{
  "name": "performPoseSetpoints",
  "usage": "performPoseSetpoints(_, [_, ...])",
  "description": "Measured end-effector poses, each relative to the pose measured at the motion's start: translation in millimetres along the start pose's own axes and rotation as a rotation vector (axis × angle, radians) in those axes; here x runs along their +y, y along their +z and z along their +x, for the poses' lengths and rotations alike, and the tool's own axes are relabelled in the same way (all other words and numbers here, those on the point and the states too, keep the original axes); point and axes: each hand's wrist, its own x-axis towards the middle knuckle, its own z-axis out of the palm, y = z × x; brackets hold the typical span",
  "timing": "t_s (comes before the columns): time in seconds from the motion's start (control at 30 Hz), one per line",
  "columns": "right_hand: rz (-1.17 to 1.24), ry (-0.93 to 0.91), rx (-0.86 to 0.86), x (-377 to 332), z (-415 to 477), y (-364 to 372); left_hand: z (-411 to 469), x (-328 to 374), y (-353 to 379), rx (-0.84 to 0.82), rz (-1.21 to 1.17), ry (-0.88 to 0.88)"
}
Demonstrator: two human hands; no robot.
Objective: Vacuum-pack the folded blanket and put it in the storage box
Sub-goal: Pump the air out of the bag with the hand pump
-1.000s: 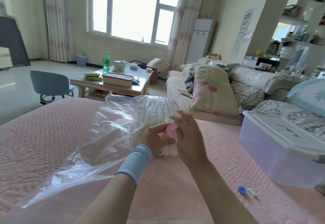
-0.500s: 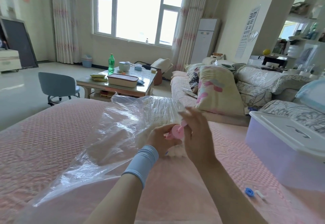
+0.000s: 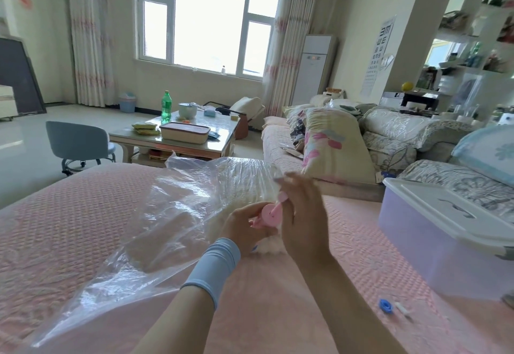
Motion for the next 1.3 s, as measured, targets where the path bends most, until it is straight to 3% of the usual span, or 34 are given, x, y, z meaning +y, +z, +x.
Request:
performPoseSetpoints(0.07, [-0.003,0.087,-0.296,6,-13,8,-2,1,0,-0.011,0.015,-0.004])
performPoseSetpoints(0.13, [0.003,0.104,-0.359,5,-6,5,-2,1,0,0.002,-0.004,0.002])
performPoseSetpoints(0.2, [0.025,0.029,-0.202,-1,12,-7,-1,1,-2,0.026,-0.022,0.006])
performPoseSetpoints(0.33, [0.059,-0.149,0.282,-12,45,-28,2,1,-4,0.024,-0.024,-0.009])
performPoseSetpoints(0.4, [0.066,-0.153,0.329,-11,40,-22,1,1,-2,0.016,-0.015,-0.009])
performPoseSetpoints(0.47, [0.036,-0.080,0.187,-6,19,-8,-1,1,-1,0.008,-0.021,0.000])
performPoseSetpoints(0.57, [0.018,0.102,-0.247,4,-12,12,-3,2,0,-0.003,-0.014,-0.009])
performPoseSetpoints(0.63, [0.010,0.101,-0.301,3,-12,10,-4,3,0,0.004,0.013,-0.008])
performPoseSetpoints(0.83, [0.049,-0.187,0.289,-12,42,-28,-2,2,-6,0.011,0.014,0.002])
performPoseSetpoints(0.9, [0.057,-0.181,0.323,-11,41,-25,-1,2,-5,0.005,0.032,0.002])
performPoseSetpoints(0.97, [0.029,-0.105,0.211,-7,20,-12,-3,2,-3,-0.003,0.009,0.011])
performPoseSetpoints(1.07, [-0.020,0.052,-0.200,2,-15,10,-6,2,-2,-0.003,0.028,0.018])
performPoseSetpoints(1.13, [0.005,0.098,-0.310,3,-18,13,-6,3,-1,0.006,0.040,0.017])
performPoseSetpoints(1.2, [0.020,0.059,-0.215,-3,-5,5,-5,4,-3,0.022,0.026,0.023])
performPoseSetpoints(1.3, [0.017,-0.116,0.143,-13,26,-16,-4,4,-7,0.019,0.003,0.013])
